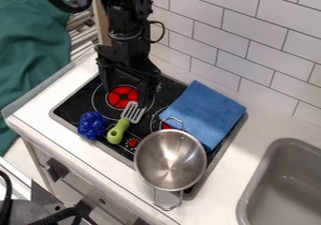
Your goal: Move the blue cloth to the top left of the stove
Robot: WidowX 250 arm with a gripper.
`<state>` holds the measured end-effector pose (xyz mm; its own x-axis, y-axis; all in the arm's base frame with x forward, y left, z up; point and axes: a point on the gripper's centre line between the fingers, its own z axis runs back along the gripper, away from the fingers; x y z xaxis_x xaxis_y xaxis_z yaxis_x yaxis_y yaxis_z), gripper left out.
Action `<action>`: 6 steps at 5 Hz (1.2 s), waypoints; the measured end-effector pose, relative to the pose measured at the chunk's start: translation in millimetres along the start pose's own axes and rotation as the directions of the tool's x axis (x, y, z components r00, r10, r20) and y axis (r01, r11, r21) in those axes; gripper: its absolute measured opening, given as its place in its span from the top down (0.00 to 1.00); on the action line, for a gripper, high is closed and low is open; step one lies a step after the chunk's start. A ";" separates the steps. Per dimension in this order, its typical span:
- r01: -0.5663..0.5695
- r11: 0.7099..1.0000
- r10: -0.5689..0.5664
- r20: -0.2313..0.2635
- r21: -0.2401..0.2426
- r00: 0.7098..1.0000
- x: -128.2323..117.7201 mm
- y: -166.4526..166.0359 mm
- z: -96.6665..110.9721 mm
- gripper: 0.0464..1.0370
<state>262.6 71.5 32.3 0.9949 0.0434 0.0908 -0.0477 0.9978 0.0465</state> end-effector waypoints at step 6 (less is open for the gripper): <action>0.022 1.000 -0.023 0.046 0.011 0.999 37.2 -71.2 -9.4 0.04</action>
<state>303.9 2.5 23.0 0.9906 0.0184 0.1353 -0.0266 0.9979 0.0594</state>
